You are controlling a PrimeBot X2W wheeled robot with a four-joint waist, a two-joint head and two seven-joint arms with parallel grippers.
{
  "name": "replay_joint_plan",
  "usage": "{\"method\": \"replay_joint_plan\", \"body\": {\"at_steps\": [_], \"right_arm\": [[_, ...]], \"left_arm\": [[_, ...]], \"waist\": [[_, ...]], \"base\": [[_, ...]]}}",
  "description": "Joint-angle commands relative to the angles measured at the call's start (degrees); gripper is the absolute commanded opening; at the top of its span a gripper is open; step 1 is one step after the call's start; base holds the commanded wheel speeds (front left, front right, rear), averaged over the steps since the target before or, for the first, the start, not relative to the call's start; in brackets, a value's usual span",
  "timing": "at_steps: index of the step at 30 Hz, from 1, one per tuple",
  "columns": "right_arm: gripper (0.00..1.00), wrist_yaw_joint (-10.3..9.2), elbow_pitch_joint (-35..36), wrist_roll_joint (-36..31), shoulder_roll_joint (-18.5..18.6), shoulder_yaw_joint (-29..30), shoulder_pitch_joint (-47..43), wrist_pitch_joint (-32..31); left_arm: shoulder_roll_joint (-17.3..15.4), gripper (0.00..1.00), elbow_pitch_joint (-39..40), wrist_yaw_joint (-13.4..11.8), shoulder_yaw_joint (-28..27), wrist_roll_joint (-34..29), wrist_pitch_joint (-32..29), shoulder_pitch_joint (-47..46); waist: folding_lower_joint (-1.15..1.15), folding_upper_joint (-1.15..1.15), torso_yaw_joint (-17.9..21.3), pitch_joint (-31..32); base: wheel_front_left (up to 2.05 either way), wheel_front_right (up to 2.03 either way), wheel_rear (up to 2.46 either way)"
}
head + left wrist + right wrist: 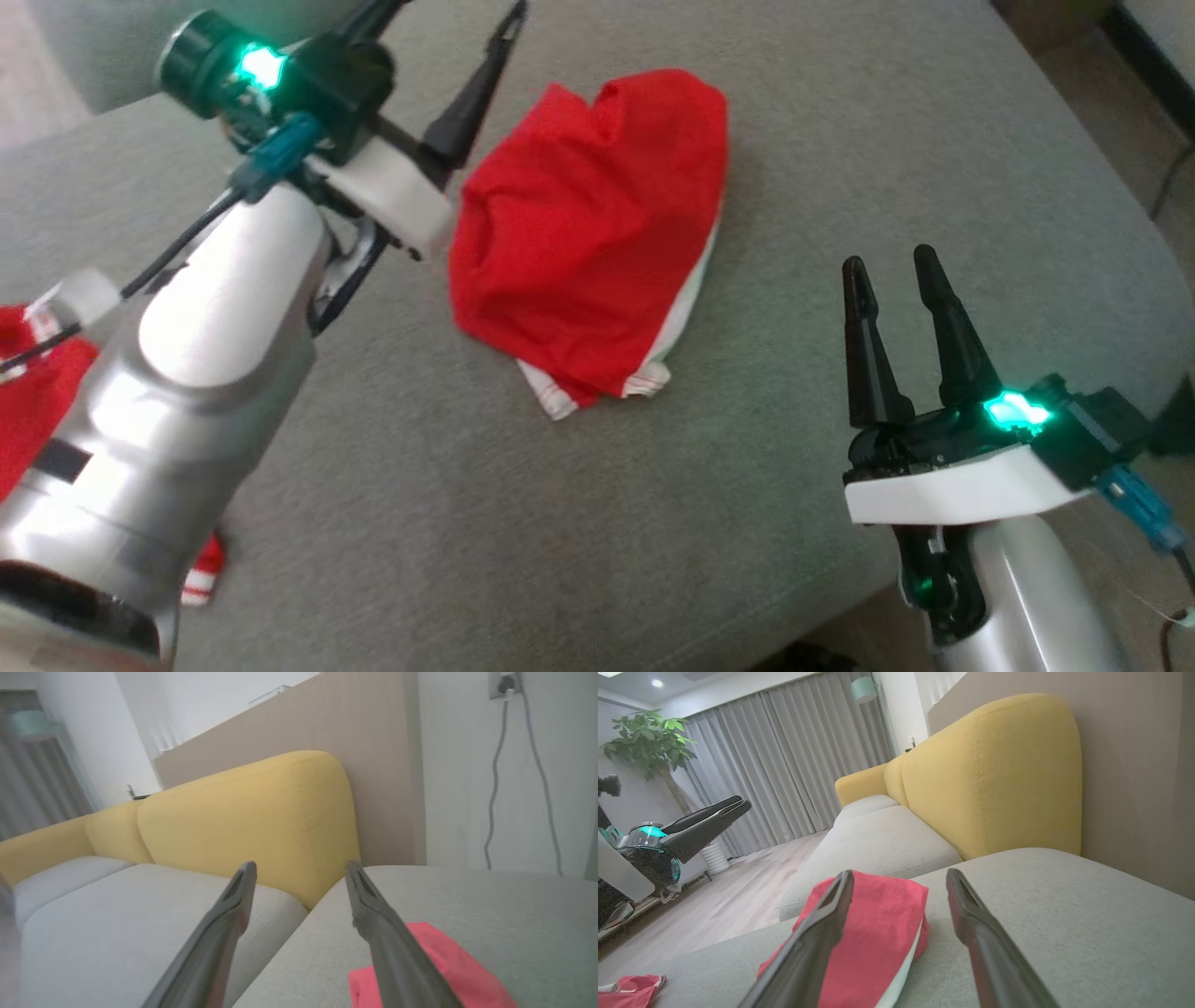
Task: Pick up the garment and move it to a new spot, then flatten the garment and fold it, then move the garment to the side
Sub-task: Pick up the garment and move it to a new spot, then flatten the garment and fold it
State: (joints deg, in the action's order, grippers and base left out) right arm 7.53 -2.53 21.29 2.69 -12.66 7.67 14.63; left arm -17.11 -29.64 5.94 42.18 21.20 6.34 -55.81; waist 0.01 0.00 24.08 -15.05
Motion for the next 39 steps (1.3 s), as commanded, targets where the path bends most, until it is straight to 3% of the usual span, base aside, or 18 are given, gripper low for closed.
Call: {"method": "replay_joint_plan", "body": {"at_steps": [1,6,12,17,22,26,39], "right_arm": [[1.00,-0.04,1.7,-0.7,0.2,-0.8,1.1,0.4],[1.00,-0.04,0.9,-3.4,0.2,0.1,0.2,0.4],[1.00,-0.04,-1.0,-7.0,0.2,1.9,-1.9,0.4],[1.00,-0.04,-2.4,-9.2,0.2,3.3,-3.5,0.4],[1.00,-0.04,-4.2,-10.5,0.2,4.7,-5.6,0.4],[1.00,-0.04,-5.0,-10.9,0.2,5.0,-6.2,0.4],[1.00,-0.04,-9.0,-13.2,0.2,3.7,-3.8,0.4]], "left_arm": [[-2.2,1.00,0.7,-0.9,-3.2,0.0,1.9,-1.4],[-4.3,1.00,1.1,-4.1,-5.4,1.5,6.4,5.4],[-5.5,1.00,7.8,-9.6,-9.3,4.1,8.4,19.2],[-5.0,1.00,14.8,-13.3,-11.7,4.5,8.6,29.7],[-2.0,1.00,22.2,-16.3,-14.1,3.8,8.6,41.8],[0.4,1.00,24.7,-16.6,-16.2,2.7,8.6,46.3],[4.1,1.00,23.2,-12.4,-18.5,-2.2,8.6,46.6]], "waist": [[-0.01,0.00,-2.7,1.5],[-0.01,0.00,-8.6,4.4],[-0.01,0.00,-16.6,8.3],[-0.01,0.00,-21.3,10.1],[-0.01,0.00,-25.0,11.2],[-0.01,0.00,-26.7,11.4],[-0.01,0.00,-27.1,10.8]], "base": [[0.00,0.00,0.00],[0.00,0.00,0.00],[0.00,0.00,0.00],[0.00,0.00,0.00],[0.00,0.00,0.00],[0.00,0.00,0.00],[0.00,0.00,0.00]]}}
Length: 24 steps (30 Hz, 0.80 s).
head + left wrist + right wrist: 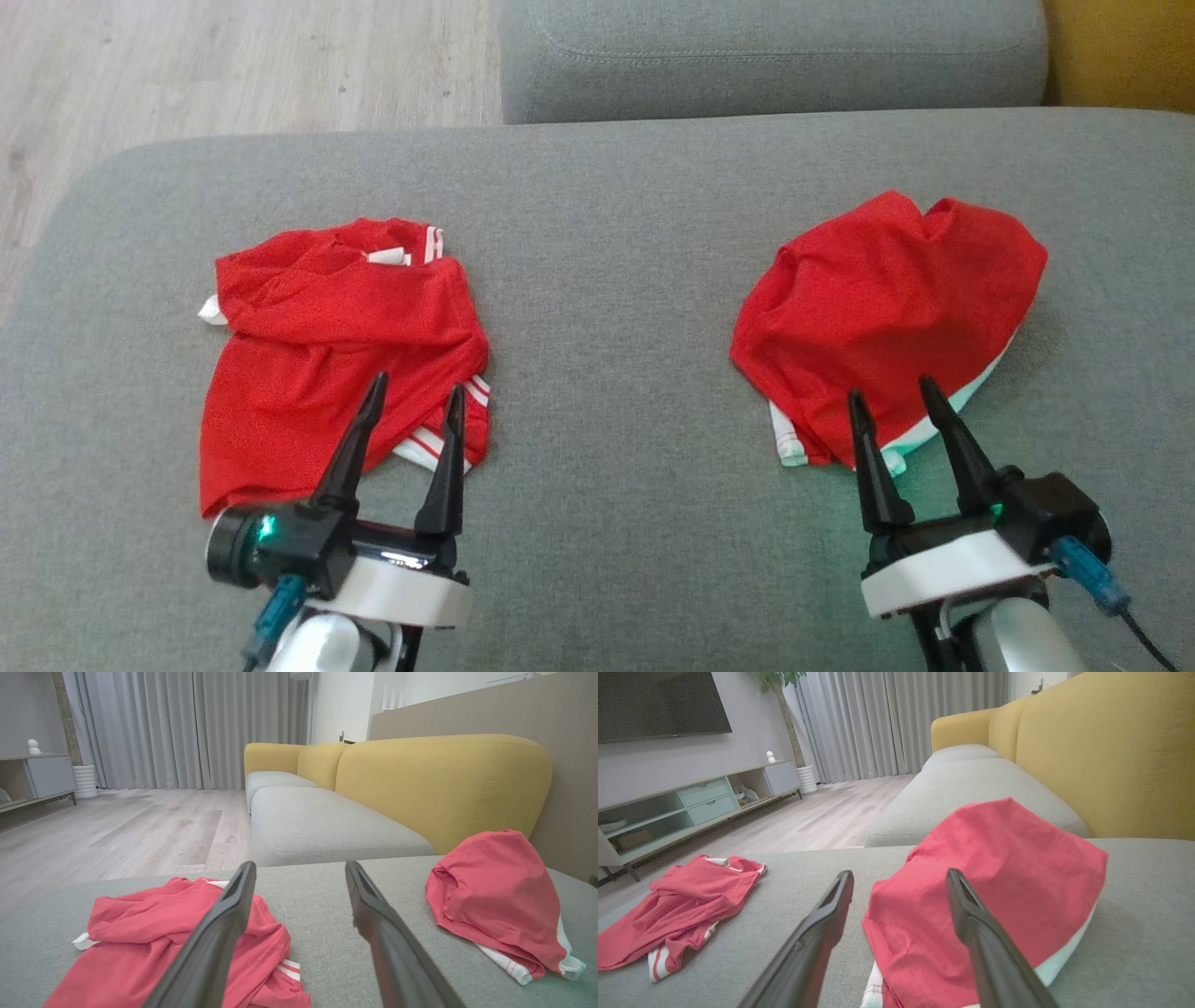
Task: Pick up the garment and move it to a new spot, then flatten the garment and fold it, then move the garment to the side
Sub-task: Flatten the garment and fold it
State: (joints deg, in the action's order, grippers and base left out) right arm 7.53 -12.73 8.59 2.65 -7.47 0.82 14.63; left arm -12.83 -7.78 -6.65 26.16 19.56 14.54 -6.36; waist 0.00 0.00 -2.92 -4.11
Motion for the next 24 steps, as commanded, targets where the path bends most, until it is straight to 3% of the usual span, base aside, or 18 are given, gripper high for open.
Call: {"method": "replay_joint_plan", "body": {"at_steps": [1,11,24], "right_arm": [[1.00,-0.04,0.5,-0.8,0.2,-1.5,3.3,0.4],[1.00,-0.04,-9.5,-6.8,0.2,-1.5,10.4,-0.6],[1.00,-0.04,-22.9,-12.8,0.2,2.7,20.2,-5.0]], "left_arm": [[0.1,1.00,1.2,0.4,-2.5,-0.8,0.5,-2.8],[2.0,1.00,-0.6,2.6,-2.5,-3.1,0.5,-4.4],[4.0,1.00,-2.6,4.4,-2.4,-5.1,0.5,-6.2]], "waist": [[0.00,0.00,-0.2,-0.4],[0.00,0.00,-3.1,-3.7],[0.00,0.00,-7.6,-7.3]], "base": [[0.00,0.00,0.00],[0.00,0.00,0.00],[0.00,0.00,0.00]]}}
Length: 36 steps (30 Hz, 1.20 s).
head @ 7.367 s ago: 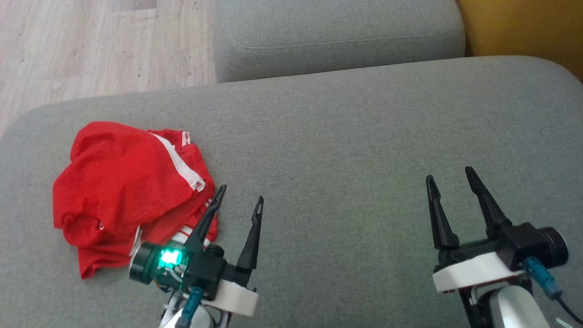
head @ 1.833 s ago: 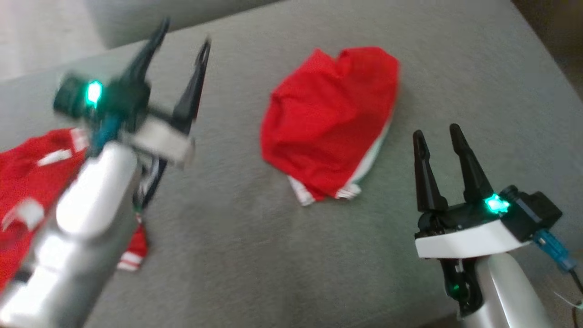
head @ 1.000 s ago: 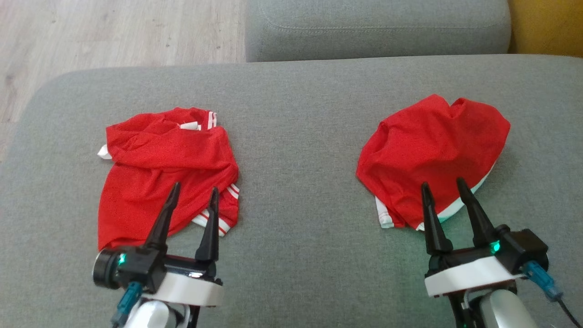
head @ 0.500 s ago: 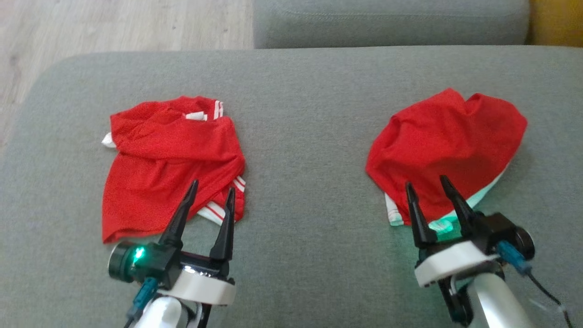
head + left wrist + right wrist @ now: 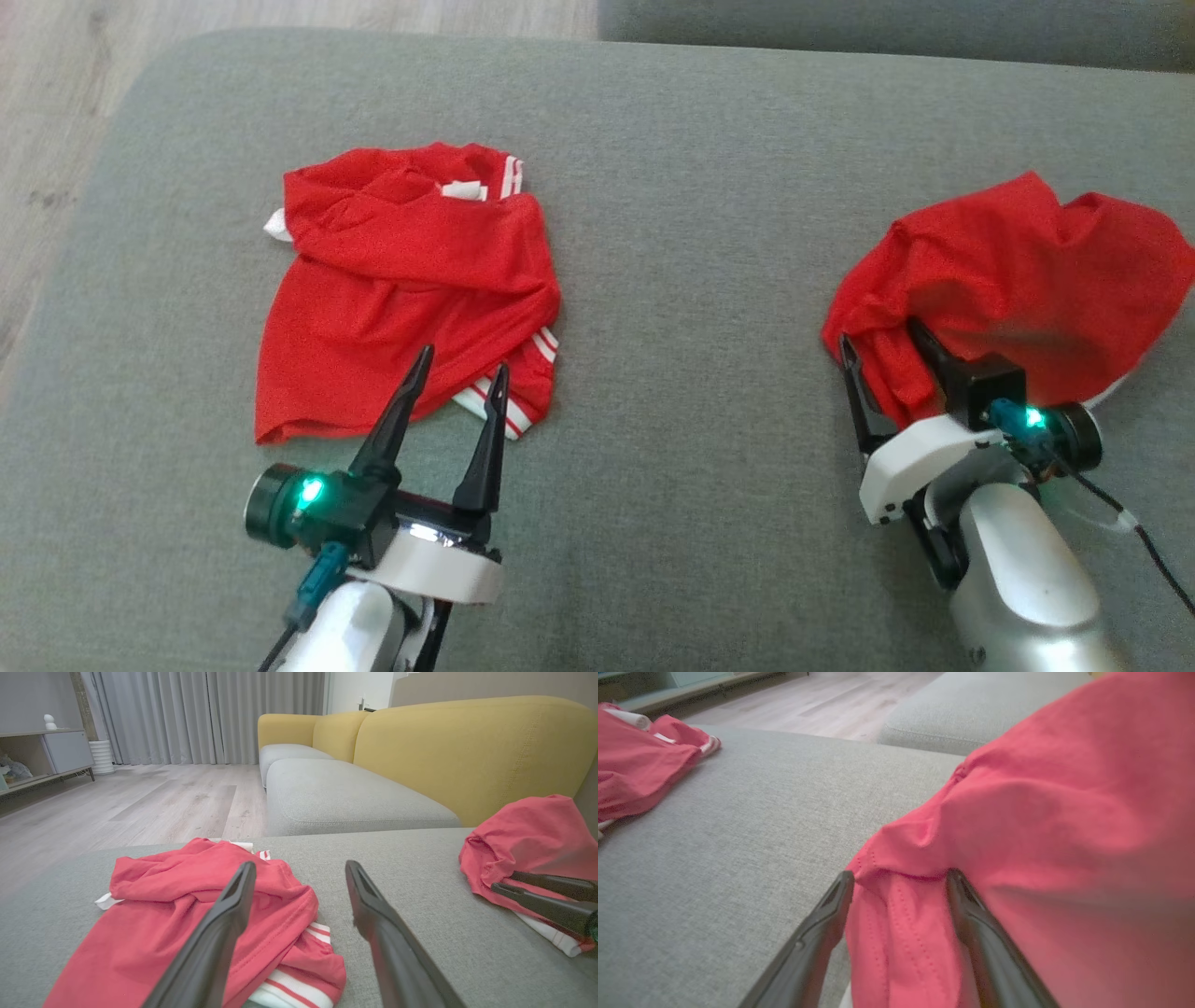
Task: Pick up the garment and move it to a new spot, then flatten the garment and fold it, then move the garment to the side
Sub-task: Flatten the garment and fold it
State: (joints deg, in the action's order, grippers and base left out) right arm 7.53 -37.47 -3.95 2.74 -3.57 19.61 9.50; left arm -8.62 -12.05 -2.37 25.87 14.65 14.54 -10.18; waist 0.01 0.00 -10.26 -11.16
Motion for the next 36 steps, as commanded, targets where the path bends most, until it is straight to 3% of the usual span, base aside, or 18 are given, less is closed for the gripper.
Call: {"method": "replay_joint_plan", "body": {"at_steps": [1,4,5,6,7,13,21,27,32,36], "right_arm": [[1.00,-0.04,0.9,-0.5,0.1,-1.0,2.0,0.0],[1.00,-0.04,-1.8,-0.7,0.1,-0.7,3.5,-0.1],[0.89,-0.04,-2.5,-0.6,0.1,-0.6,4.0,0.2],[0.31,-0.04,-3.1,0.0,0.1,-0.6,4.4,0.6],[0.00,-0.04,-3.5,0.5,0.1,-0.7,4.8,1.1],[0.00,-0.04,-2.9,5.1,0.1,-3.5,5.5,4.1],[0.00,-0.04,4.7,11.6,0.1,-11.9,8.0,4.1],[0.00,-0.04,11.1,25.2,0.1,-17.5,17.9,-1.4],[0.00,-0.04,11.5,33.6,0.1,-13.5,26.4,-2.7],[0.00,-0.04,6.2,37.5,0.1,-4.0,28.4,-2.9]], "left_arm": [[-0.1,1.00,1.5,0.2,-2.1,-0.3,0.5,-2.5],[0.4,1.00,1.2,0.5,-2.3,-0.7,0.5,-2.7],[0.5,1.00,1.1,0.6,-2.3,-0.8,0.5,-2.7],[0.7,1.00,1.0,0.6,-2.4,-0.9,0.5,-2.7],[0.8,1.00,0.9,0.7,-2.6,-1.0,0.5,-2.7],[1.1,1.00,0.2,1.0,-3.5,-1.3,0.5,-1.9],[1.8,1.00,-0.2,1.5,-4.5,-1.6,0.5,-0.2],[2.1,1.00,-0.7,1.7,-5.6,-1.6,0.5,2.1],[2.0,1.00,-0.5,1.7,-6.6,-1.7,0.5,4.2],[1.7,1.00,0.1,1.6,-7.6,-1.8,0.5,5.6]], "waist": [[-0.01,0.00,-0.5,-0.3],[-0.01,0.00,-0.9,-0.5],[-0.01,0.00,-1.0,-0.5],[-0.01,0.00,-1.0,-0.5],[-0.01,0.00,-0.9,-0.4],[-0.01,0.00,0.5,1.6],[-0.01,0.00,2.6,6.3],[-0.01,0.00,3.6,9.8],[-0.01,0.00,4.6,11.6],[-0.01,0.00,6.0,12.6]], "base": [[0.00,0.00,0.00],[0.00,0.00,0.00],[0.00,0.00,0.00],[0.00,0.00,0.00],[0.00,0.00,0.00],[0.00,0.00,0.00],[0.00,0.00,0.00],[0.00,0.00,0.00],[0.00,0.00,0.00],[0.00,0.00,0.00]]}}
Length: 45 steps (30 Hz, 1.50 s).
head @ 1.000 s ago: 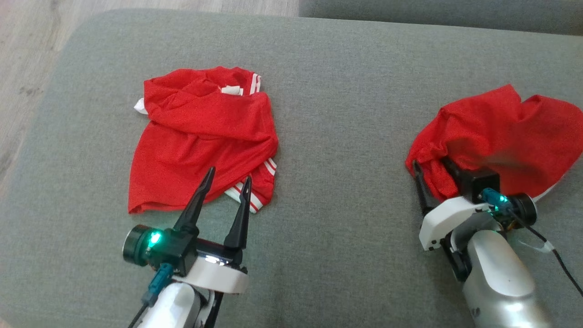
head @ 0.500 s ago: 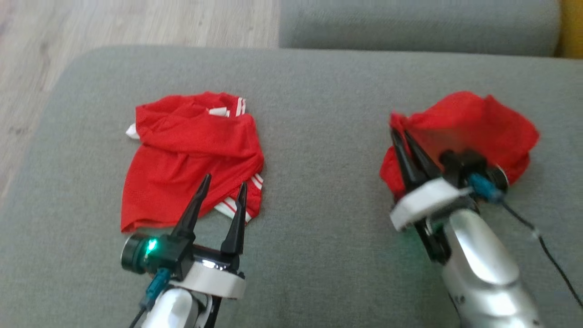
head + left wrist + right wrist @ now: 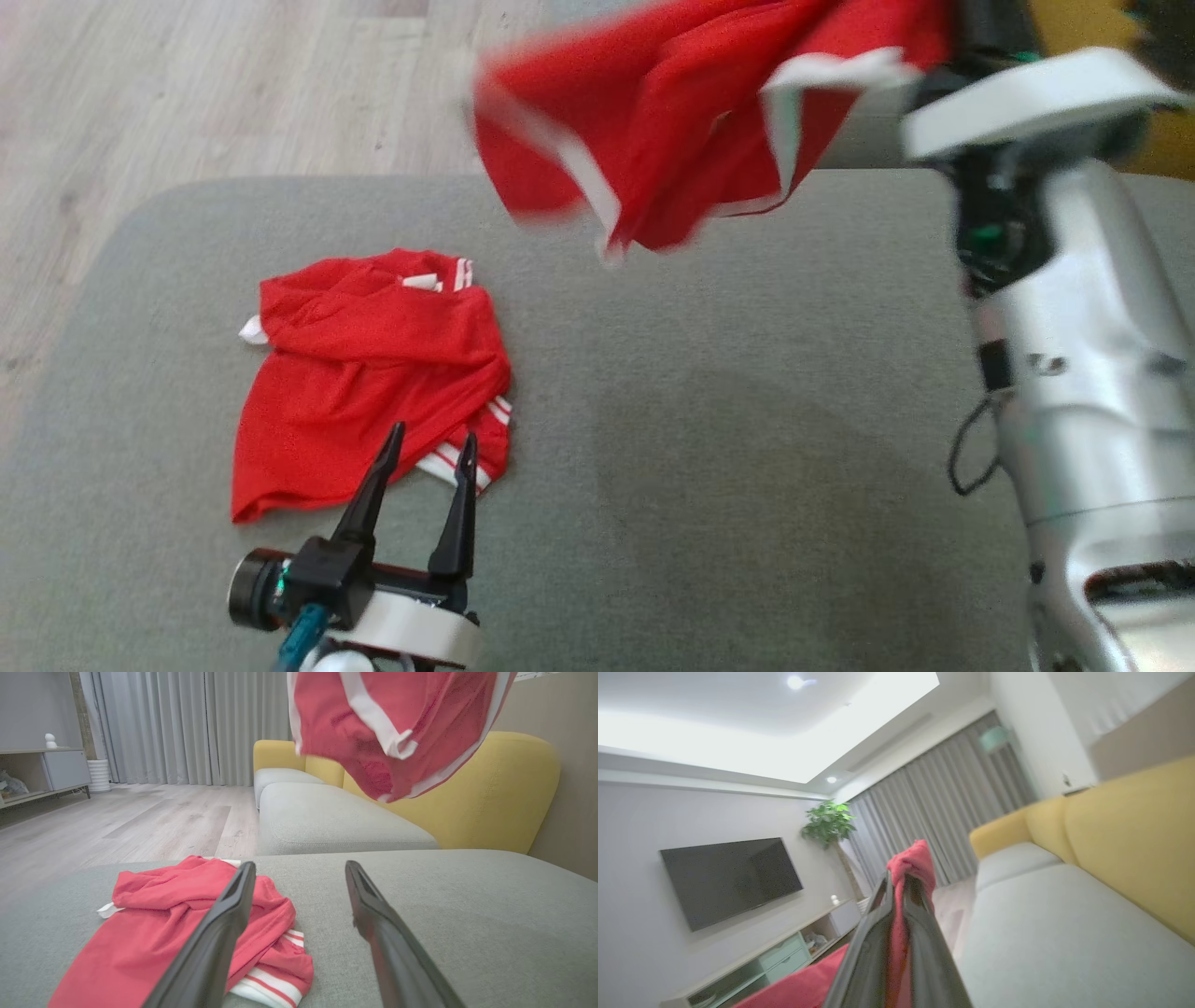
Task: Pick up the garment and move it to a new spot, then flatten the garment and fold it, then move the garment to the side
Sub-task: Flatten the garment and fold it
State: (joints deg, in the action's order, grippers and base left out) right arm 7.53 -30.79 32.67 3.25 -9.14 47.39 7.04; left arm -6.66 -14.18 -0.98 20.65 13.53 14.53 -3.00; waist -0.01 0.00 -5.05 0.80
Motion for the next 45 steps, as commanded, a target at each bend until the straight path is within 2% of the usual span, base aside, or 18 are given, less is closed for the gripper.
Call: {"method": "replay_joint_plan", "body": {"at_steps": [1,4,5,6,9,10,11,13,16,19,22,25,28,30,31,37,45], "right_arm": [[0.00,-0.04,-2.7,1.2,-0.4,3.9,0.2,-1.1],[0.00,-0.04,-11.1,-0.5,-0.4,11.1,-3.2,-2.7],[0.00,-0.04,-11.1,-0.5,-0.4,11.1,-3.2,-2.7],[0.00,-0.04,-14.6,-1.4,-0.4,13.7,-4.8,-3.2],[0.00,-0.04,-24.5,-8.7,-0.1,20.1,-9.1,-3.1],[0.30,-0.04,-27.5,-12.1,0.7,22.6,-10.2,-2.2],[0.98,-0.04,-30.0,-14.4,1.3,25.5,-10.8,-1.4],[1.00,-0.04,-33.0,-19.2,2.5,29.8,-11.0,1.1],[1.00,-0.04,-33.9,-24.1,2.1,34.8,-9.5,4.4],[1.00,-0.04,-30.9,-28.2,0.8,35.2,-7.7,6.5],[1.00,-0.04,-25.6,-29.6,-0.2,31.0,-7.5,7.6],[1.00,-0.04,-18.9,-26.0,-0.3,20.8,-10.4,7.9],[1.00,-0.04,-7.8,-22.2,-0.3,11.3,-17.6,7.9],[1.00,-0.04,-1.1,-21.1,-0.4,7.3,-23.2,7.9],[1.00,-0.04,4.0,-21.2,-0.4,4.5,-28.4,7.9],[1.00,-0.04,12.3,-21.8,-0.4,2.9,-38.4,8.0],[1.00,-0.04,14.7,-24.3,-0.4,1.5,-38.6,8.0]], "left_arm": [[-0.3,1.00,2.4,0.2,-2.5,-0.7,0.5,-1.2],[-0.3,1.00,2.9,0.3,-2.9,-0.9,0.5,-0.8],[-0.3,1.00,2.9,0.3,-2.9,-0.9,0.5,-0.8],[-0.3,1.00,3.0,0.5,-2.9,-1.0,0.5,-0.9],[-0.1,1.00,3.4,0.8,-2.7,-1.4,0.5,-1.5],[0.0,1.00,3.4,0.9,-2.6,-1.5,0.5,-1.7],[0.0,1.00,3.2,1.1,-2.4,-1.6,0.5,-1.9],[0.1,1.00,3.1,1.4,-2.2,-1.8,0.5,-2.3],[0.2,1.00,3.0,1.6,-2.3,-2.0,0.5,-2.6],[0.2,1.00,2.9,1.7,-2.5,-2.1,0.5,-2.7],[0.2,1.00,2.9,1.7,-2.8,-2.1,0.5,-2.8],[0.5,1.00,3.2,1.8,-3.0,-2.1,0.5,-2.8],[0.8,1.00,3.6,1.7,-3.2,-2.2,0.5,-2.7],[0.9,1.00,3.9,1.7,-3.4,-2.2,0.5,-2.5],[1.1,1.00,4.1,1.7,-3.6,-2.3,0.5,-2.3],[1.6,1.00,4.6,2.0,-3.7,-2.7,0.5,-2.4],[2.1,1.00,4.5,2.8,-3.5,-3.4,0.5,-3.7]], "waist": [[0.01,0.00,1.1,0.8],[0.01,0.00,1.9,0.5],[0.01,0.00,1.9,0.5],[0.01,0.00,2.1,0.2],[0.01,0.00,2.5,-1.0],[0.01,0.00,2.5,-1.5],[0.01,0.00,2.5,-1.8],[0.01,0.00,2.5,-2.5],[0.01,0.00,2.7,-2.9],[0.01,0.00,3.0,-3.0],[0.01,0.00,3.4,-2.4],[0.01,0.00,3.6,-1.9],[0.01,0.00,4.1,-1.5],[0.01,0.00,4.4,-1.4],[0.01,0.00,4.5,-1.3],[0.01,0.00,4.2,-2.1],[0.01,0.00,2.6,-4.9]], "base": [[0.00,0.00,0.00],[0.00,0.00,0.00],[0.00,0.00,0.00],[0.00,0.00,0.00],[0.00,0.00,0.00],[0.00,0.00,0.00],[0.00,0.00,0.00],[0.00,0.00,0.00],[0.00,0.00,0.00],[0.00,0.00,0.00],[0.00,0.00,0.00],[0.00,0.00,0.00],[0.00,0.00,0.00],[0.00,0.00,0.00],[0.00,0.00,0.00],[0.00,0.00,0.00],[0.00,0.00,0.00]]}}
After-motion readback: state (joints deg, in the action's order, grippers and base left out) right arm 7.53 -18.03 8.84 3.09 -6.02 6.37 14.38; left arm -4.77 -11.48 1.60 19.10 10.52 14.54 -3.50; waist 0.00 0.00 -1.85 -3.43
